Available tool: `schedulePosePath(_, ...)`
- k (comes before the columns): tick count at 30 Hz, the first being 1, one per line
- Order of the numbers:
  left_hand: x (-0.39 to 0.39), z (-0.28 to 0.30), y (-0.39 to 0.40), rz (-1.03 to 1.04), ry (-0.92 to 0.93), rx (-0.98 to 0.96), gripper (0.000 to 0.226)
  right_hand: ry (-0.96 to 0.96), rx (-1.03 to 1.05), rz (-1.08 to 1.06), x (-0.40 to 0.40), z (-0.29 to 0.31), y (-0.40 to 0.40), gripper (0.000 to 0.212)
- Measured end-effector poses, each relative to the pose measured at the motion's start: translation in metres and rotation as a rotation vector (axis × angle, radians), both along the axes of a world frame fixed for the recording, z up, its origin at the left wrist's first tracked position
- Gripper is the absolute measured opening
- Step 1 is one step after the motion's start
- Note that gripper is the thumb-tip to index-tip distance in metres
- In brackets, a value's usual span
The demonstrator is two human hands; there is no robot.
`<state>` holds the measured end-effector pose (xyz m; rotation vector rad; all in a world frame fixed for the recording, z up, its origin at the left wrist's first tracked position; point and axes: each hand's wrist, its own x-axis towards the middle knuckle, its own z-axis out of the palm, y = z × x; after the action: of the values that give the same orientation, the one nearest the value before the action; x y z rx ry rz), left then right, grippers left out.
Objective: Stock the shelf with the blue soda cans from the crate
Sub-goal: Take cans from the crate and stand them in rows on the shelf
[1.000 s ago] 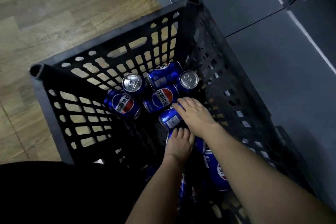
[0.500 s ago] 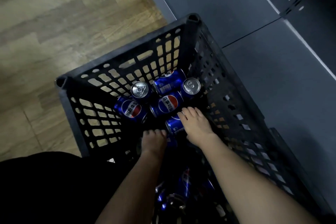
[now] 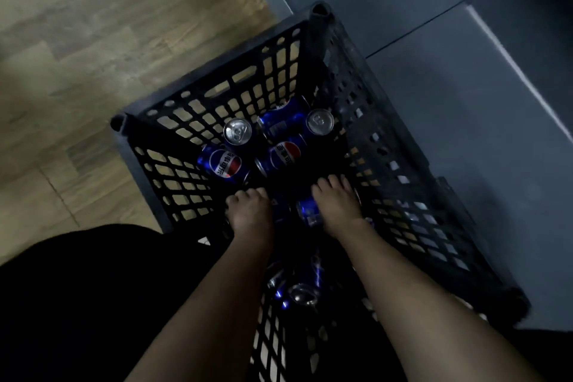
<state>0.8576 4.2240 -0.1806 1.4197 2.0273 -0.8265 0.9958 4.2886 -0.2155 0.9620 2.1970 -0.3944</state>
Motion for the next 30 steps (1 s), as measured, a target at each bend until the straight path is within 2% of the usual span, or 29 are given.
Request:
schedulePosePath(4,0.004,0.078,-0.012,-0.073,-0.036,0.065,0.061,-0.023,-0.063,-0.007,0.016,0.074,-0.015,0.081)
schedulePosePath(11,0.007,0.234,-0.011,-0.292,-0.035,0.152,0.076,0.097,0.034,-0.147,0.017,0.23,-0.035,0.077)
schedulePosePath(14,0.005,0.298,-0.004,-0.359,-0.021,0.208,0.074,0.133,0.105,-0.184,0.021,0.295,-0.036,0.075)
schedulePosePath(18,0.006,0.376,0.0,-0.35,-0.035,0.283,0.068,0.172,0.187,-0.23,0.029,0.376,-0.035,0.066)
schedulePosePath(22,0.007,0.437,-0.005,-0.378,-0.038,0.367,0.07,0.194,0.215,-0.271,0.04,0.449,-0.036,0.068)
schedulePosePath(26,0.004,0.487,-0.009,-0.425,-0.047,0.48,0.067,0.247,0.29,-0.348,0.054,0.506,-0.044,0.059)
schedulePosePath(30,-0.006,0.523,-0.004,-0.469,-0.031,0.645,0.074,0.285,0.339,-0.442,0.062,0.551,-0.054,0.065)
